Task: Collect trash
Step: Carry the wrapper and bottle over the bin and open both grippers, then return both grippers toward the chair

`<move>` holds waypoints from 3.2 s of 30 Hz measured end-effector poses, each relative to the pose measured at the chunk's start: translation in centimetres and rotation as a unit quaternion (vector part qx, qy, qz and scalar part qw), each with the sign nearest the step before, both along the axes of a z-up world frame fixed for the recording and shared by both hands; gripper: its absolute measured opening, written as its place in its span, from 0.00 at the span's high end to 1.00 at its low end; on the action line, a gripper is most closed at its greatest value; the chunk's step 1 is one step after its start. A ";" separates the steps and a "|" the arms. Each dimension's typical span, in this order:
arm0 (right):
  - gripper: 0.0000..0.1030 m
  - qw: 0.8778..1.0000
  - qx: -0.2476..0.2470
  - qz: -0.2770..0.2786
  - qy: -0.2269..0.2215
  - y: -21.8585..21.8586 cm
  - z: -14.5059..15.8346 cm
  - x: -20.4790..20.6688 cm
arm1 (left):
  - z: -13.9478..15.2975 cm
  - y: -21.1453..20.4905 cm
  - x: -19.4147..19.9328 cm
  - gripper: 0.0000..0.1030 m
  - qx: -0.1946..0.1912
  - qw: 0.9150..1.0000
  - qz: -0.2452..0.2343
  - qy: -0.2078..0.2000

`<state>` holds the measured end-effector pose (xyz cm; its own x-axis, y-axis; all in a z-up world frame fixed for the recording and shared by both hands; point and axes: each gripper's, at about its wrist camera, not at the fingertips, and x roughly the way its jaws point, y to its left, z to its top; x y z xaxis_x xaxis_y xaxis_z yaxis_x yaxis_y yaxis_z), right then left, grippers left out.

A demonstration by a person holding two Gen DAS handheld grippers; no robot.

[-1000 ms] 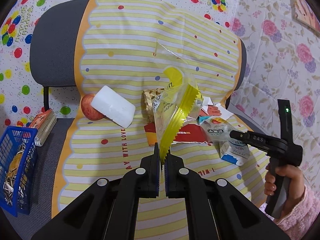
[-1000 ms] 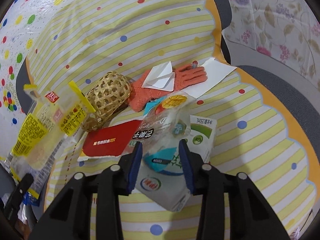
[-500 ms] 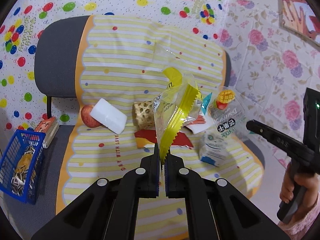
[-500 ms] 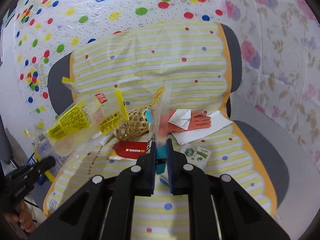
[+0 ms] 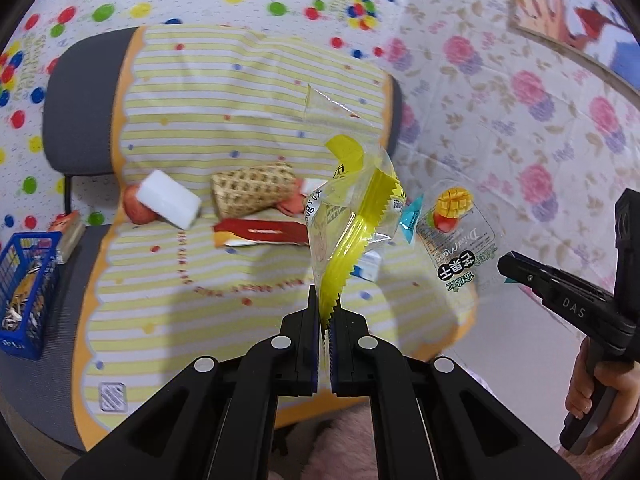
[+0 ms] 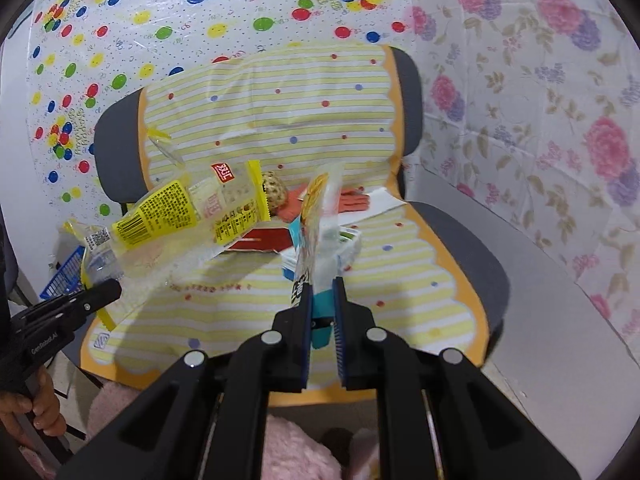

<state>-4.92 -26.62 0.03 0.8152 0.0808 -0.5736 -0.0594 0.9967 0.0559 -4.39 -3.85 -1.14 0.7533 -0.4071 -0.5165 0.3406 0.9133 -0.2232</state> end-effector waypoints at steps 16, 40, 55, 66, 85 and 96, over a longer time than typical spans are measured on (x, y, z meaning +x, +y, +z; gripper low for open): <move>0.89 0.987 -0.041 -0.155 0.029 -7.9 -2.1 -11.4 | -3.4 -10.7 -5.4 0.96 0.022 0.984 -0.175 0.002; 0.88 0.961 -0.001 -0.249 0.124 -14.4 -10.0 -13.1 | -9.0 -20.6 -4.9 0.93 0.098 0.956 -0.262 0.085; 0.81 0.963 0.026 -0.249 0.102 -15.6 -8.8 -12.2 | -8.3 -18.7 -3.8 0.37 0.102 0.965 -0.229 0.079; 0.71 0.983 0.022 -0.171 0.064 -11.0 -5.1 -10.7 | -5.1 -12.0 -3.3 0.37 0.084 0.986 -0.139 0.045; 0.38 0.999 -0.023 -0.021 0.039 -1.0 -2.1 -0.4 | -3.2 0.2 2.4 0.22 0.091 0.994 0.048 0.026; 0.29 0.998 -0.026 0.016 0.047 1.9 -3.5 6.4 | -5.0 3.7 8.5 0.14 0.118 0.988 0.092 0.037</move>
<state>1.45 -24.71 -3.43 0.7548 0.0734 -0.6518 -0.0880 0.9961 0.0104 4.12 -0.13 -6.09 0.7598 -0.1288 -0.6372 0.1553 0.9878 -0.0145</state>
